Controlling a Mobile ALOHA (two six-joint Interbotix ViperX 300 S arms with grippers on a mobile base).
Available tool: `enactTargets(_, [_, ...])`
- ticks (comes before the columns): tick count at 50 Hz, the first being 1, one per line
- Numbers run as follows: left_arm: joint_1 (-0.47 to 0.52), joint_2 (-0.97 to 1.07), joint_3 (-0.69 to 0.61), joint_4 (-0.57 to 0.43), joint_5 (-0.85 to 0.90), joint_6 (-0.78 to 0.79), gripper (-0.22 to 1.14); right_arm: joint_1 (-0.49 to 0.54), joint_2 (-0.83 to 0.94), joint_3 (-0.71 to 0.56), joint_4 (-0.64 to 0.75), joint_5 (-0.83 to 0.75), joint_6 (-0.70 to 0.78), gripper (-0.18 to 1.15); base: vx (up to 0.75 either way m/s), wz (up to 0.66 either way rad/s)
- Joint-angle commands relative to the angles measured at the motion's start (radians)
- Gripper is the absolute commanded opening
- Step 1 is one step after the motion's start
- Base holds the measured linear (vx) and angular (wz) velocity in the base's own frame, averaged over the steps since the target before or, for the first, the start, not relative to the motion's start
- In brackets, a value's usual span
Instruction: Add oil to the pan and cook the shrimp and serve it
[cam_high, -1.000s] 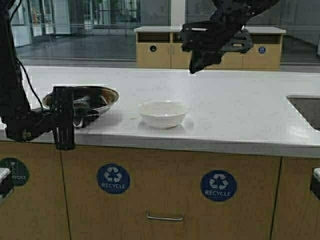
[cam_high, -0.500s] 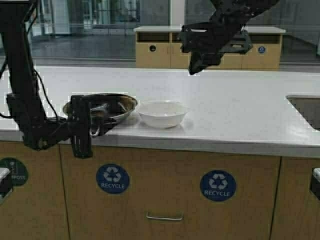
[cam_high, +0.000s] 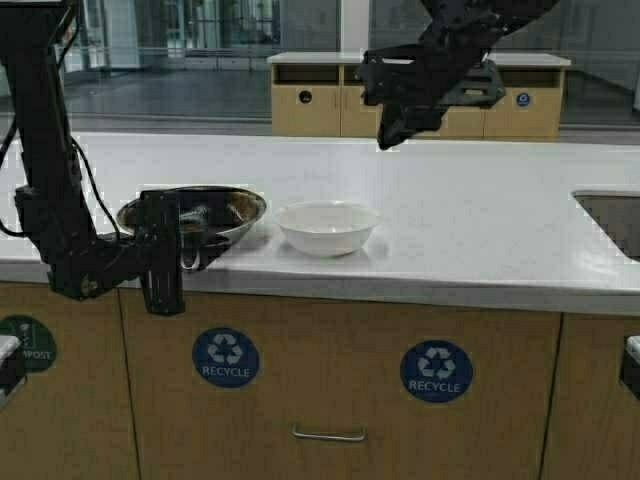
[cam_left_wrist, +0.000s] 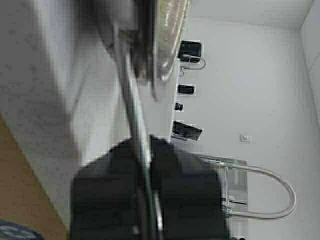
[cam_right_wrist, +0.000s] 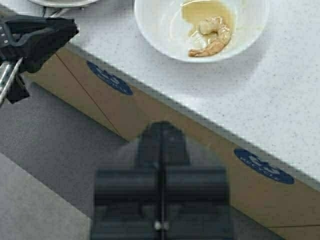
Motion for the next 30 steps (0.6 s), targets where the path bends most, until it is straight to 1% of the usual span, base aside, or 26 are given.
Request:
enactTargets(1, [0.002,-0.043,-0.009,0.000,-0.025,0.021,0.34,0.002,-0.011,-0.017,0.002,-0.009,0.000,0.05,0.00,0.00])
enactTargets(9, [0.002,-0.051,-0.006,-0.003,-0.021,0.044,0.89,0.000,-0.011,-0.017,0.002,-0.006,0.000,0.05,0.00,0.00])
enactTargets(11, [0.002,-0.054,-0.003,-0.006,-0.015,0.046,1.01,0.000,-0.011,-0.017,0.002,-0.006,0.000,0.05,0.00,0.00])
enactTargets(12, [0.002,-0.055,0.002,-0.008,-0.014,0.049,1.05,0.000,-0.012,-0.018,0.000,-0.008,0.000,0.05,0.00,0.00])
enactTargets(14, [0.002,-0.058,0.006,-0.011,-0.012,0.051,1.07,0.002,-0.011,-0.018,0.000,-0.006,0.000,0.05,0.00,0.00])
enactTargets(19, [0.003,-0.061,0.015,-0.012,-0.011,0.054,1.02,0.002,-0.012,-0.018,0.000,-0.005,0.000,0.05,0.00,0.00])
enactTargets(30, [0.003,-0.077,0.061,-0.012,-0.011,0.075,1.03,0.002,-0.014,-0.018,0.002,-0.003,0.000,0.05,0.00,0.00])
